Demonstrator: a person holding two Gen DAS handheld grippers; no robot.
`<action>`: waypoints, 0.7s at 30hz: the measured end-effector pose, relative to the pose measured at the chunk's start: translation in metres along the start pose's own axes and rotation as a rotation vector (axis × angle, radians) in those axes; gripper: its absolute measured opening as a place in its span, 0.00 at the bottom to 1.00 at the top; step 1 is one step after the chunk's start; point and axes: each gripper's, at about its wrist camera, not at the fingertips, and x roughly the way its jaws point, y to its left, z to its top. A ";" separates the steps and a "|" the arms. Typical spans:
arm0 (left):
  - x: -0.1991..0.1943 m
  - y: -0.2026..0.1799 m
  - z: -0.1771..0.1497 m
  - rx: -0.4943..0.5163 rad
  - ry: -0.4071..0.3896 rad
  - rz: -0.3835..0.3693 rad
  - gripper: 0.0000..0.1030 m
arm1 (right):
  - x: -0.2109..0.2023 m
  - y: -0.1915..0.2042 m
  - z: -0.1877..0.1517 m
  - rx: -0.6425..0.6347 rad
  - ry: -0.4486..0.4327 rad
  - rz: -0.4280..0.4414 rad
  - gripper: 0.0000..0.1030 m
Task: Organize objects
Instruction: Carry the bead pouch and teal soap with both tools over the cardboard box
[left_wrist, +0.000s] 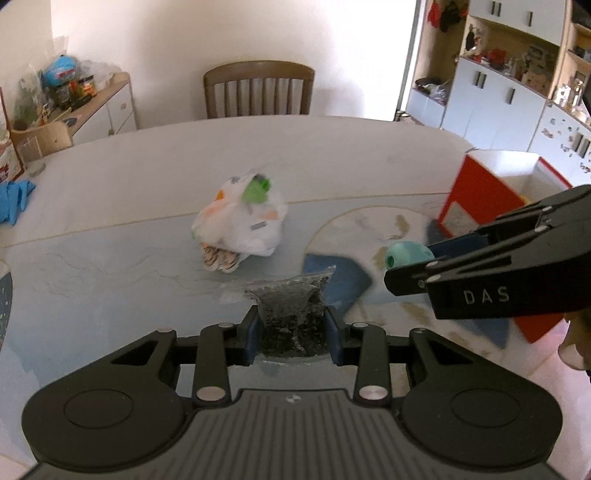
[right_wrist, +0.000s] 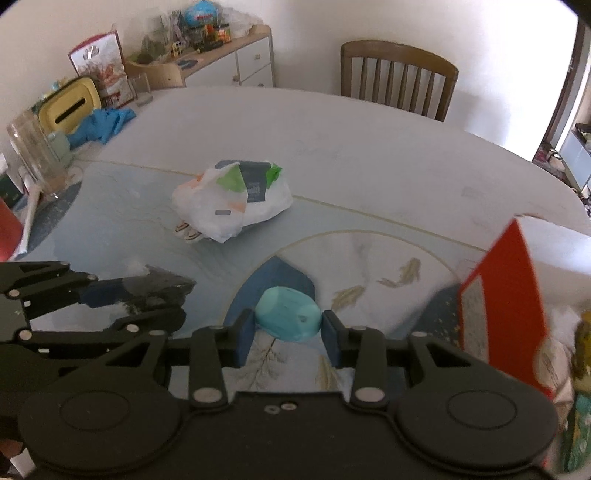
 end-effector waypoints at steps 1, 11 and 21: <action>-0.003 -0.003 0.001 0.002 -0.003 -0.004 0.34 | -0.007 -0.001 -0.002 0.003 -0.007 -0.002 0.36; -0.037 -0.039 0.019 0.029 -0.041 -0.051 0.34 | -0.067 -0.024 -0.018 0.053 -0.084 -0.010 0.36; -0.052 -0.091 0.036 0.083 -0.061 -0.096 0.34 | -0.108 -0.050 -0.034 0.057 -0.144 -0.042 0.36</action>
